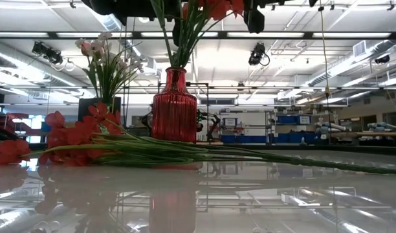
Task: Sort flowers into vase by color
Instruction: Put the black flowers into the red flower vase
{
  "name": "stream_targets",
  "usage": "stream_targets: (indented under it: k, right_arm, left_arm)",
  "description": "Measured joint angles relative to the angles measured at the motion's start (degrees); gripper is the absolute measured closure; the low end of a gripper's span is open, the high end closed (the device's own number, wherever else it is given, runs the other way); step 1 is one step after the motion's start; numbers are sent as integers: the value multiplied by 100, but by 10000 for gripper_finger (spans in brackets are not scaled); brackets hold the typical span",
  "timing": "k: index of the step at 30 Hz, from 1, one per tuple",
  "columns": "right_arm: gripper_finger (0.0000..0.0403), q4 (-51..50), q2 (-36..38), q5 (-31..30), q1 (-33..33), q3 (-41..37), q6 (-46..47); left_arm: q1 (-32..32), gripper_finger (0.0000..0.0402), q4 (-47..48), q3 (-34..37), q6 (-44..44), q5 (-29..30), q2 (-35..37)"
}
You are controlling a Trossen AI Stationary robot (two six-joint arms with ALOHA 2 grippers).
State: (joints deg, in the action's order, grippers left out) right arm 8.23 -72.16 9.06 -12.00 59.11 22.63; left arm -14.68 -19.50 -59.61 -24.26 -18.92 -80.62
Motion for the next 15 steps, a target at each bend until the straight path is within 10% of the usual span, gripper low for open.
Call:
stream_targets:
  k: [15]
  right_arm:
    - [385,374,-364,499,-102,-2,-51]
  left_arm:
    - [2,260,534,-328,-476,138,-282]
